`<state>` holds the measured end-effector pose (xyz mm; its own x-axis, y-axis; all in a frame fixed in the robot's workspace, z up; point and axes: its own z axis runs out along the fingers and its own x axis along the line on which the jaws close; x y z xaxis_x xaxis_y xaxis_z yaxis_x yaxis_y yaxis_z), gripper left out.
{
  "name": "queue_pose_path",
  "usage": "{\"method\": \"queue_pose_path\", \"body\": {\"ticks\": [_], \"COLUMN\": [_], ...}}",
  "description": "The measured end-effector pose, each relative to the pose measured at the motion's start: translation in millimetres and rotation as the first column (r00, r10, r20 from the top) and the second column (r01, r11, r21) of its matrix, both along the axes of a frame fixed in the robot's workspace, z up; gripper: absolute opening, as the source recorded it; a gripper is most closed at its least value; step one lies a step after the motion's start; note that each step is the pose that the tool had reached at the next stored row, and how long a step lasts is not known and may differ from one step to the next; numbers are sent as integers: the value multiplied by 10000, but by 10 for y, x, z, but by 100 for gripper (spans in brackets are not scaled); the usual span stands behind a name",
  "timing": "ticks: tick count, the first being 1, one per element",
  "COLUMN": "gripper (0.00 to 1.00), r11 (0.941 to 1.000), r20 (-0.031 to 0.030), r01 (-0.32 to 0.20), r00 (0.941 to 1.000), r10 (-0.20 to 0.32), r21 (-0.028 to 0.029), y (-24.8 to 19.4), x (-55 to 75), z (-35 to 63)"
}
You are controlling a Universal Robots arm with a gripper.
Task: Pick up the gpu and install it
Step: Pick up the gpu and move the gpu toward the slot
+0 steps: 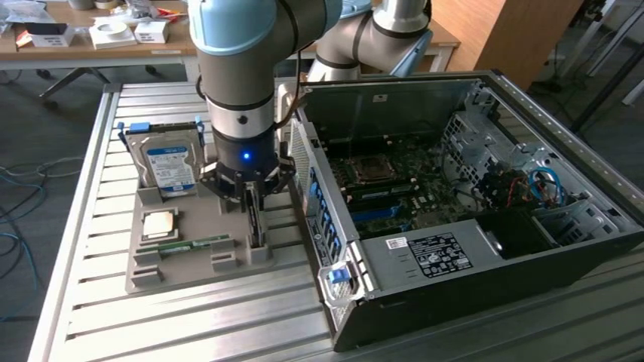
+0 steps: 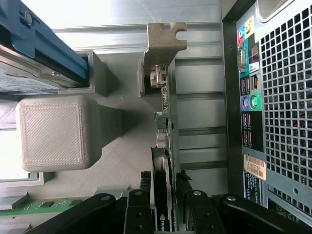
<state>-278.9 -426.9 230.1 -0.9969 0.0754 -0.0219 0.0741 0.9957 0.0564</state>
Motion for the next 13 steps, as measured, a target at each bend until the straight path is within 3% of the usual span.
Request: {"method": "queue_pose_path", "body": {"ticks": [13], "gripper": [35], "r11": [10000], "r20": [1], "r01": [-1], "r00": [10000], "r10": [1], "r21": [0], "y": [-17], "x": [-6], "z": [0]}}
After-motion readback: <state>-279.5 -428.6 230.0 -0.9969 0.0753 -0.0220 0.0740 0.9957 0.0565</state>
